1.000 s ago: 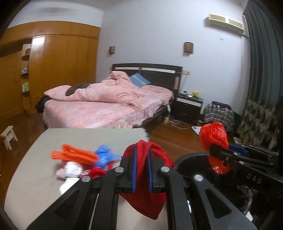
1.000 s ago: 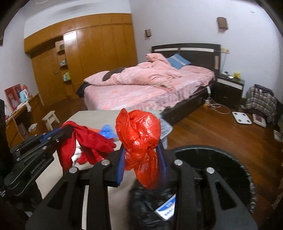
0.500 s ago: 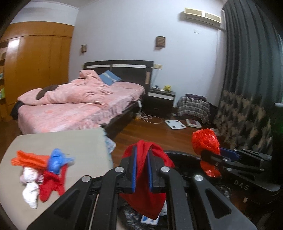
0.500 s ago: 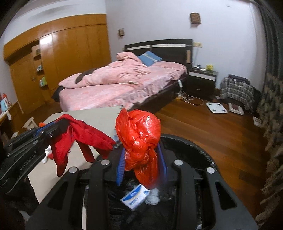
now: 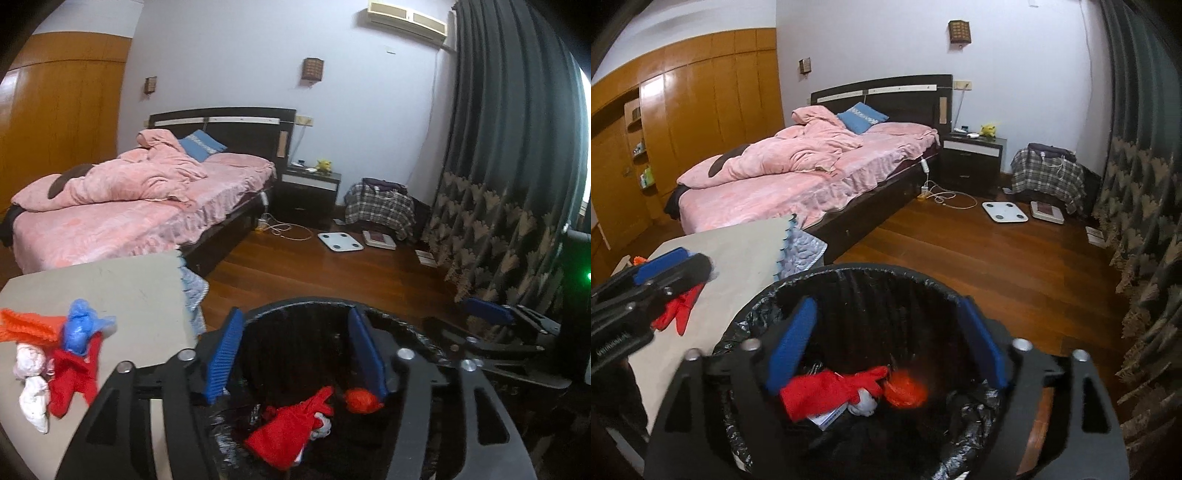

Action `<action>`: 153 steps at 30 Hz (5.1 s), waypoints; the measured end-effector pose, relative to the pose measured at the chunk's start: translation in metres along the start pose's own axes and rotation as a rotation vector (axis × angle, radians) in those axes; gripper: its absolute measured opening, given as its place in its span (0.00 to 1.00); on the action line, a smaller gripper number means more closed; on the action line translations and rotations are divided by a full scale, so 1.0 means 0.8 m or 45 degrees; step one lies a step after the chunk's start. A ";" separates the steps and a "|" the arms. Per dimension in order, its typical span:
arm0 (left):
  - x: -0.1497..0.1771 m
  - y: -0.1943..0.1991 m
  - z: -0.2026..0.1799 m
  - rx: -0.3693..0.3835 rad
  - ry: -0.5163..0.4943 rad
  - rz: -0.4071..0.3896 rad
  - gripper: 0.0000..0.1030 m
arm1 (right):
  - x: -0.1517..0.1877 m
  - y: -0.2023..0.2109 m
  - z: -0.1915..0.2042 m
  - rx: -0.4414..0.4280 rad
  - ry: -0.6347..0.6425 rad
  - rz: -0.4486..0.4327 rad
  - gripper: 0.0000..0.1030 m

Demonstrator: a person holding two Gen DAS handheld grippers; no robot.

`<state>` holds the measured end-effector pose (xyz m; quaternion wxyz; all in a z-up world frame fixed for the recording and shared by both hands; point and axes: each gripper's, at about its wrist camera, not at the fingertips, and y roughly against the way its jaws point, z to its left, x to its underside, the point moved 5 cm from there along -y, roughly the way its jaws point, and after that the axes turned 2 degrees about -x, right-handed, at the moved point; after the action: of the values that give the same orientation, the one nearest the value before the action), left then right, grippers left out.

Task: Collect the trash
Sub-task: 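Move both grippers over the bin and release the glove and bag, then grasp the white tissue bundle with the left gripper, then grasp the second white tissue bundle with the right gripper while the left gripper holds its bundle, then carry both tissue bundles over the bin and open both grippers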

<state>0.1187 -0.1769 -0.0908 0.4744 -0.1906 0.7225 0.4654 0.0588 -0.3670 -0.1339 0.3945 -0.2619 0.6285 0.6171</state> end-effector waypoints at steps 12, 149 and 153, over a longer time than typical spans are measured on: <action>0.009 0.058 0.100 -0.276 0.086 -0.047 0.94 | -0.010 -0.002 0.059 -0.106 0.032 -0.008 0.95; 0.076 0.156 0.333 -0.693 0.331 -0.042 0.41 | -0.037 -0.047 0.408 -0.664 0.361 0.060 0.36; 0.064 0.145 0.303 -0.642 0.298 -0.050 0.41 | -0.042 -0.036 0.375 -0.630 0.337 0.035 0.36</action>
<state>0.1344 0.0961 -0.1059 0.3343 -0.3692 0.6297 0.5961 0.1529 -0.0804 -0.1010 0.2245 -0.4199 0.5082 0.7177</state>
